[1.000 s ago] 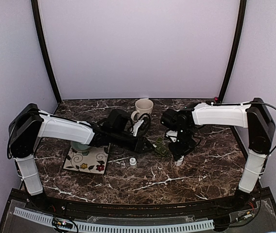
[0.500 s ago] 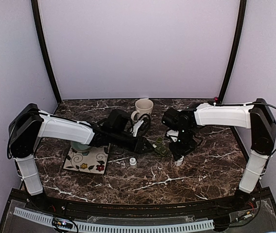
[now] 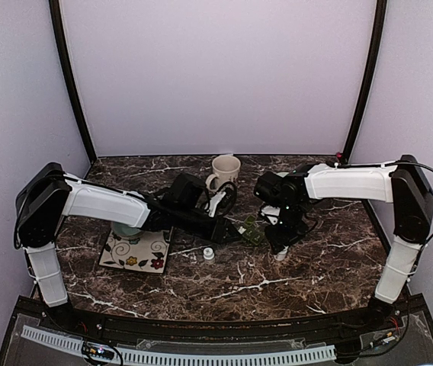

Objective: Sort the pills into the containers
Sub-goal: Pick up the pill bottle from the center of the board.

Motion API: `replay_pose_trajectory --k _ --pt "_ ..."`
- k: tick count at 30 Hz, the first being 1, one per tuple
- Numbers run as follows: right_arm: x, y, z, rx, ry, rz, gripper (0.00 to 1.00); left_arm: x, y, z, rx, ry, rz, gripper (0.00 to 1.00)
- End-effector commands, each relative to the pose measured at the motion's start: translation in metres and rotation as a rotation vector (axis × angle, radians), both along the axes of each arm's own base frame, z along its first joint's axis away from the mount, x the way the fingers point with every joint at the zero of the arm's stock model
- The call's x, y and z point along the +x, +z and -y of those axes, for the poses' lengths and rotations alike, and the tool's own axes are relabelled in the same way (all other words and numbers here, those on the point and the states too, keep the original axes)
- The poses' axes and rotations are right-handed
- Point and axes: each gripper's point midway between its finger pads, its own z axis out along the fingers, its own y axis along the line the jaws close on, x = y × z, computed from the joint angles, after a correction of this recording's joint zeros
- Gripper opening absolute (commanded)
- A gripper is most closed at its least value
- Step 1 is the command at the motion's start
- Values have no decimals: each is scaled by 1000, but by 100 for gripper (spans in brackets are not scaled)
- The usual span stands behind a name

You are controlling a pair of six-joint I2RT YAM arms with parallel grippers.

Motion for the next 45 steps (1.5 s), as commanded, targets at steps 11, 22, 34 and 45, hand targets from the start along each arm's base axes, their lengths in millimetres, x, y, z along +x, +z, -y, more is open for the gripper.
replay_pose_trajectory --k 11,22,34,45 --pt "3 -9 5 21 -3 -18 43 2 8 4 2 -9 29 32" --pt "1 -16 2 34 7 -39 36 2 6 4 6 -9 25 31" --pt "-3 -24 3 30 11 -66 25 2 4 4 6 -12 23 32" --pt "1 -16 1 50 10 -51 14 -1 4 6 -5 -26 11 32"
